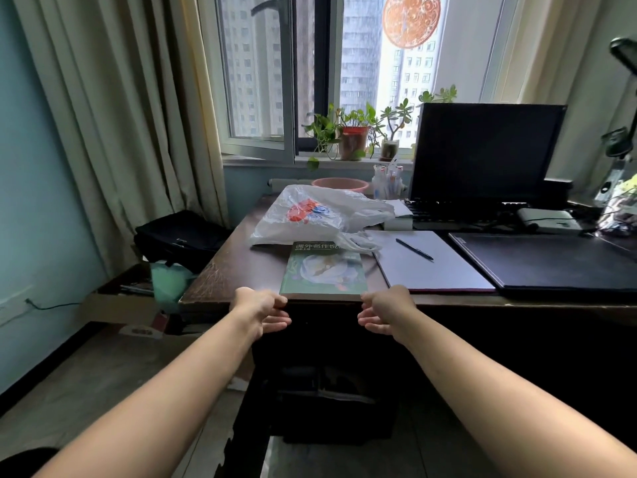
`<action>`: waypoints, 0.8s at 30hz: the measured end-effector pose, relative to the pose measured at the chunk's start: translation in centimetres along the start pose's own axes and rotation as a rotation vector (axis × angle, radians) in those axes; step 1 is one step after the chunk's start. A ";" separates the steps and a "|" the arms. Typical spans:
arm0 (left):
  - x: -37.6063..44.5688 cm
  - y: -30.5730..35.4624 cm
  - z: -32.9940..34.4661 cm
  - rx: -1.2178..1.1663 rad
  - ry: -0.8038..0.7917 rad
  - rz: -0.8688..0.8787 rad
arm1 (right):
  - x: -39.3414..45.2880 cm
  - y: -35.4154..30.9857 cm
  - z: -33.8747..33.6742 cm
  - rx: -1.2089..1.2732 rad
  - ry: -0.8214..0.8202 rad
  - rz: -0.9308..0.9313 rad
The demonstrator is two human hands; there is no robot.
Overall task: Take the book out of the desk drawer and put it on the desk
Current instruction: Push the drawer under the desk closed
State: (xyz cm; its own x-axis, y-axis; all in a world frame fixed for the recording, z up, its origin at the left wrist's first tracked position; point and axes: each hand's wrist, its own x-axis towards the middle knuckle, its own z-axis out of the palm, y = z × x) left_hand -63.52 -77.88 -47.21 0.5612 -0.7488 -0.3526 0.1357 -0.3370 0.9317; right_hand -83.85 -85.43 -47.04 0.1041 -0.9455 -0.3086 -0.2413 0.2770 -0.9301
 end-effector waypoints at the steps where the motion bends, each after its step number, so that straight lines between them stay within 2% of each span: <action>1: 0.0 0.0 -0.2 0.038 0.007 0.026 | -0.1 -0.1 -0.1 -0.027 -0.006 -0.012; 7: -0.7 -1.0 -0.7 0.230 0.037 0.159 | -1.0 -0.1 -0.2 -0.049 -0.038 -0.042; 13: -1.4 -8.0 -3.1 0.648 0.132 0.218 | -2.4 4.4 1.1 -0.126 -0.128 0.006; 16: -0.5 -12.9 -5.1 0.867 0.148 0.130 | -2.9 7.7 1.9 -0.186 -0.175 0.033; 20: -0.3 -20.5 -7.2 0.984 -0.009 -0.098 | -3.7 13.5 3.4 -0.222 -0.238 0.102; 24: -0.6 -24.6 -7.9 0.864 -0.081 -0.210 | -4.7 20.5 5.9 -0.307 -0.333 0.224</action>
State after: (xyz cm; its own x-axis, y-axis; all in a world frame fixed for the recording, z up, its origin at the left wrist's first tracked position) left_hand -60.73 -64.58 -69.24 0.5303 -0.6500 -0.5444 -0.4516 -0.7599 0.4675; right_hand -83.55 -74.29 -65.82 0.3073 -0.7486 -0.5875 -0.5602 0.3567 -0.7476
